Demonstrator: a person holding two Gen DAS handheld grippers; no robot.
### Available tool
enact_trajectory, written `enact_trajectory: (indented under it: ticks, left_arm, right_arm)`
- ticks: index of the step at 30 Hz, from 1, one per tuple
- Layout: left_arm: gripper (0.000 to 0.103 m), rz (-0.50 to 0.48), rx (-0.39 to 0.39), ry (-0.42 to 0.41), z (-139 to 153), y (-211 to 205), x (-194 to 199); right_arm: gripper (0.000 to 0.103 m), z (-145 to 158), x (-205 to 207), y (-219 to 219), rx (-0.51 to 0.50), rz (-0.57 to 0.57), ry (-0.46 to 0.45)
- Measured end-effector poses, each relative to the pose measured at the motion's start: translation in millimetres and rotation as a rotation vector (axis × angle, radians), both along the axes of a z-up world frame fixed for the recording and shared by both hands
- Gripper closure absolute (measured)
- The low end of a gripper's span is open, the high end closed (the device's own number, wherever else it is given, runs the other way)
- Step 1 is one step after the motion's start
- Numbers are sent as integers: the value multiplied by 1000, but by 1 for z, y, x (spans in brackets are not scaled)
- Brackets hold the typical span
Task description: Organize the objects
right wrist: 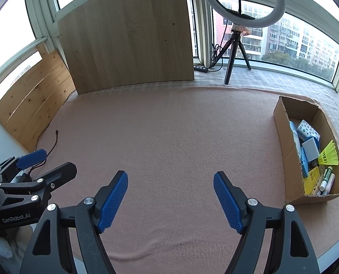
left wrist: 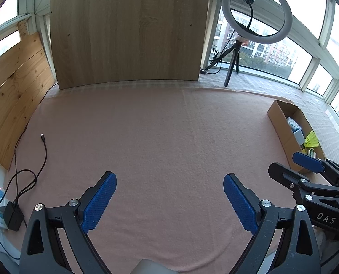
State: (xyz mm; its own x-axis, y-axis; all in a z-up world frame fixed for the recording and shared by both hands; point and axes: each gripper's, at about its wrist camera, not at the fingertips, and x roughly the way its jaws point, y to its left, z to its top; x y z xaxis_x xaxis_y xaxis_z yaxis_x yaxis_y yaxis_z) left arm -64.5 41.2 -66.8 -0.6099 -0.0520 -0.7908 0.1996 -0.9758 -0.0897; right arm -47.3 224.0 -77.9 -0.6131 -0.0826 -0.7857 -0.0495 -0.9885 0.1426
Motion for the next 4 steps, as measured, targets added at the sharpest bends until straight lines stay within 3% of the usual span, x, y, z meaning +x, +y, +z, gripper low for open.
enact_trajectory:
  ticks: [4]
  left_arm:
    - [6, -1, -11, 3, -2, 0, -1]
  right_arm:
    - [29, -1, -1, 0, 1, -1, -5]
